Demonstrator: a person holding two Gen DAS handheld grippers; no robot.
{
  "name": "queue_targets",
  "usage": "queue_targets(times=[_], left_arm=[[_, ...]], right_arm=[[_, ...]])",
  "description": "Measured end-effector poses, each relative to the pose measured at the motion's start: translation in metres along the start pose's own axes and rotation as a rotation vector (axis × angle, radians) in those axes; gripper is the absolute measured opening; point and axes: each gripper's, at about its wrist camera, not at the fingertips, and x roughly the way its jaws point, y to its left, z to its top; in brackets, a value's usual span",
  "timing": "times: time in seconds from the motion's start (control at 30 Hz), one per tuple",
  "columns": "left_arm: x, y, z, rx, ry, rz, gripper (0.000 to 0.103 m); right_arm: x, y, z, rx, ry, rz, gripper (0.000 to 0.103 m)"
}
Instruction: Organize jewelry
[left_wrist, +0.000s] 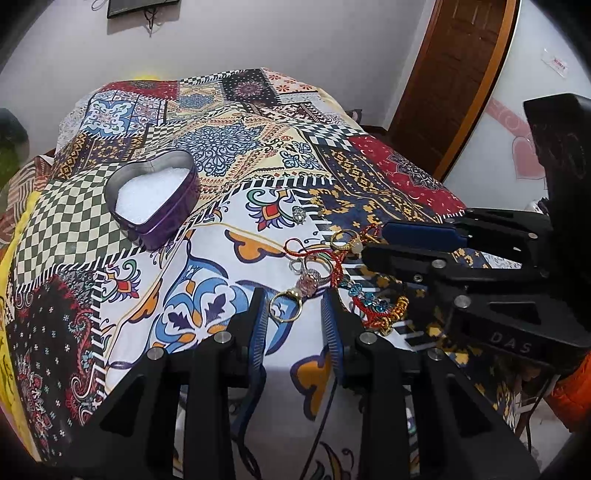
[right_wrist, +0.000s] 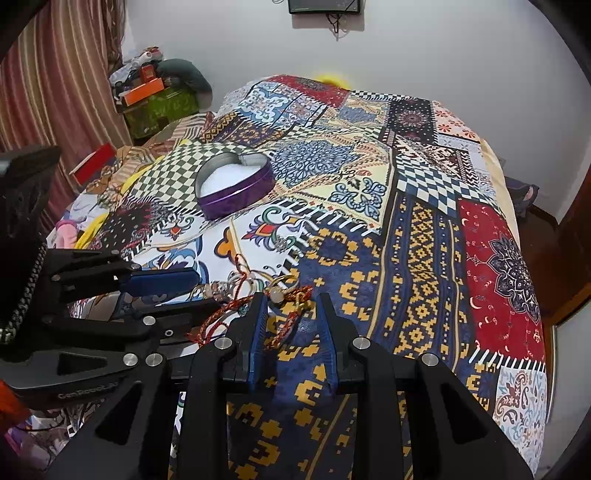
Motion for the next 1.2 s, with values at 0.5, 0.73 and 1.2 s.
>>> queue_targets(times=[0.5, 0.73, 1.2], left_arm=[[0.002, 0.016, -0.001, -0.051, -0.025, -0.035, 0.017], [-0.003, 0.014, -0.004, -0.039, -0.041, -0.011, 0.008], [-0.012, 0.011, -0.003, -0.022, -0.049, -0.016, 0.008]], right_arm=[[0.01, 0.002, 0.02, -0.06, 0.037, 0.024, 0.026], [0.022, 0.012, 0.024, -0.117, 0.082, 0.048, 0.026], [0.031, 0.01, 0.022, -0.152, 0.103, 0.055, 0.016]])
